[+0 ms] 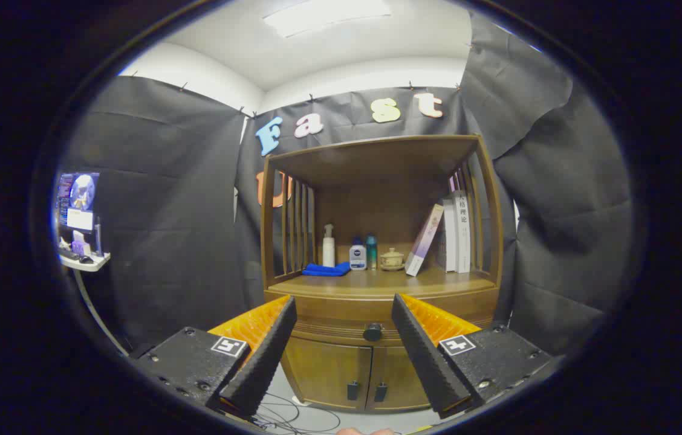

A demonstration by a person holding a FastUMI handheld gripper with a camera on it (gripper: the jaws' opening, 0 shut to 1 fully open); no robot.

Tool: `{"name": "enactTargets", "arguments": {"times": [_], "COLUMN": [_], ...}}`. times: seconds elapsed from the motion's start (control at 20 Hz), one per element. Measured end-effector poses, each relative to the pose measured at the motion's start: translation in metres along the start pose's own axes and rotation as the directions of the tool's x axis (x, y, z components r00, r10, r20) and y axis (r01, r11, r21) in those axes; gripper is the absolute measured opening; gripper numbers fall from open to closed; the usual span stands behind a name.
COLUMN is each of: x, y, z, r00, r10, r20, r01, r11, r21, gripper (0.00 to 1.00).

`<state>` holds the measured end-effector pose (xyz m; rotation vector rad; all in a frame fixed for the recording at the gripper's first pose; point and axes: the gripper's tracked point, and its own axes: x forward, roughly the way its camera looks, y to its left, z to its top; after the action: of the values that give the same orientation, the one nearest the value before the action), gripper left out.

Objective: Pull open the drawer, take out the items inside it, and place them on the countertop above the cabinet.

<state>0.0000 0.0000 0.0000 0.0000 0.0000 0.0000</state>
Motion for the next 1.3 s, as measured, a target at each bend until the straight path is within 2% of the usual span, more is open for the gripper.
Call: {"name": "enactTargets", "arguments": {"times": [0.9,1.3], "x": [0.006,0.027], "y": [-0.007,-0.028], "z": [-0.008,-0.029], "r00": [0.999,0.992], "r10": [-0.033,-0.106], "r20": [-0.014,-0.065], "r01": [0.032,0.106], "r11": [0.999,0.994], "r21": [-0.011,-0.003], "gripper": [1.0,1.0]}}
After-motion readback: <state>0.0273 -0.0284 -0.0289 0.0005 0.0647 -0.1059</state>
